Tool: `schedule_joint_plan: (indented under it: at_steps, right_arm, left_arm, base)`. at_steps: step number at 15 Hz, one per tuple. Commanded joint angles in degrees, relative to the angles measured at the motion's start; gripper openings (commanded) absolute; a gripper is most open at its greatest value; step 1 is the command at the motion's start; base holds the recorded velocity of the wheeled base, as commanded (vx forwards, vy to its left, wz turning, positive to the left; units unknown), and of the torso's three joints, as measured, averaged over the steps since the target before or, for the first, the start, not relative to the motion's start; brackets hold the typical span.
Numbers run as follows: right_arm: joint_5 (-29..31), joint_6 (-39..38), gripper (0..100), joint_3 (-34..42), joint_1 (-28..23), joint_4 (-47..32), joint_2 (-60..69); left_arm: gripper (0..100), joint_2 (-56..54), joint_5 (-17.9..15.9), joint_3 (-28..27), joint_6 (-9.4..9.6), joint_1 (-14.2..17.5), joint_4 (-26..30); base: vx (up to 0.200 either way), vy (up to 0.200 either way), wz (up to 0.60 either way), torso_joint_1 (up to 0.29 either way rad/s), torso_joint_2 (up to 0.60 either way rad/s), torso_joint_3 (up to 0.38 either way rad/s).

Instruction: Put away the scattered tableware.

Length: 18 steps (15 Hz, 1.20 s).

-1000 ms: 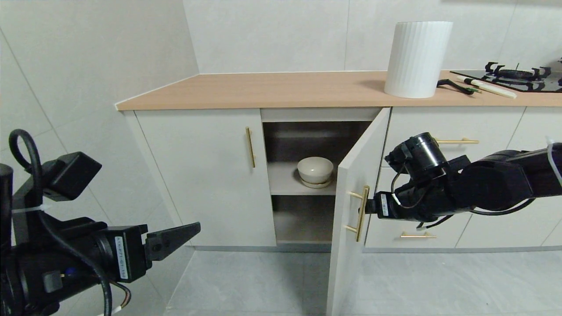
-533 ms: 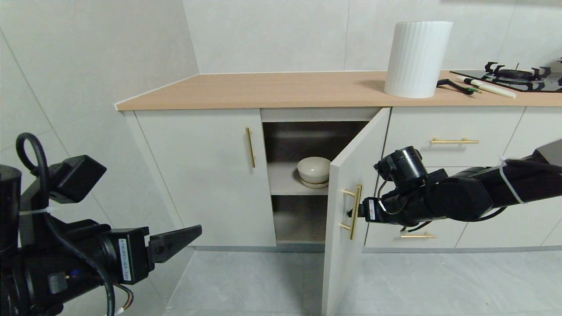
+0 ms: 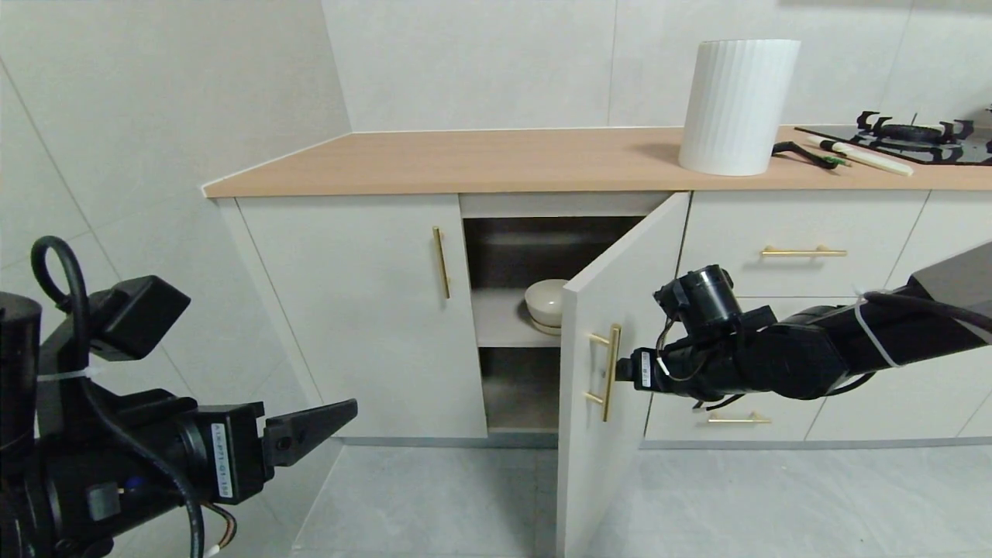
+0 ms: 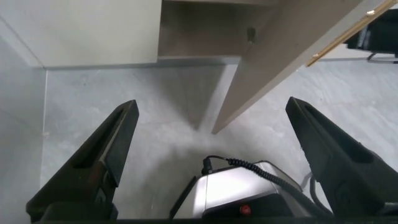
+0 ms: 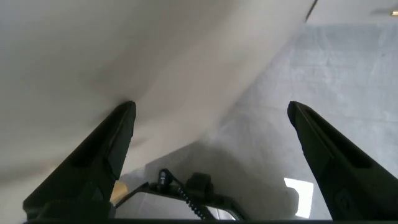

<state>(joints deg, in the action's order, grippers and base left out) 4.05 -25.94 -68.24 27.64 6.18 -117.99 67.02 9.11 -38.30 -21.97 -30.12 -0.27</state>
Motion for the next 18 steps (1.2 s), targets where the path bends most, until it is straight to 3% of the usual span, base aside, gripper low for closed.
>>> schedule_joint_plan:
  at_steps: [1,6,10,14,18]
  right_arm:
    - [0.00,-0.25,100,0.04,0.23,0.32,-0.22]
    - [0.00,-3.59,100,-0.05,1.81,2.78,-0.31]
    - [0.00,-7.63,100,-0.66,2.69,6.92,-1.10]
    - [0.26,-12.64,100,-1.19,2.77,17.46,-4.00]
    - [3.34,-18.36,100,-6.02,2.77,18.96,-6.72]
  left_arm:
    - [100,0.12,0.03,0.07,-0.01,-0.02,-0.08]
    - [100,0.21,-0.05,-0.02,-0.01,-0.02,-0.17]
    - [100,0.12,0.03,-0.11,-0.09,-0.02,-0.26]
    - [100,0.12,-0.05,0.16,-0.09,-0.02,-0.26]
    - [100,0.21,-0.14,0.25,-0.09,-0.02,-0.17]
  base:
    - [0.200,0.000,0.00,-0.012,0.00,0.002]
    - [0.200,0.000,0.00,0.004,0.01,0.000]
    - [0.000,0.000,0.00,0.000,0.00,0.000]
    - [0.000,0.000,0.00,0.000,0.00,0.000]
    - [0.000,0.000,0.00,0.000,0.00,0.000]
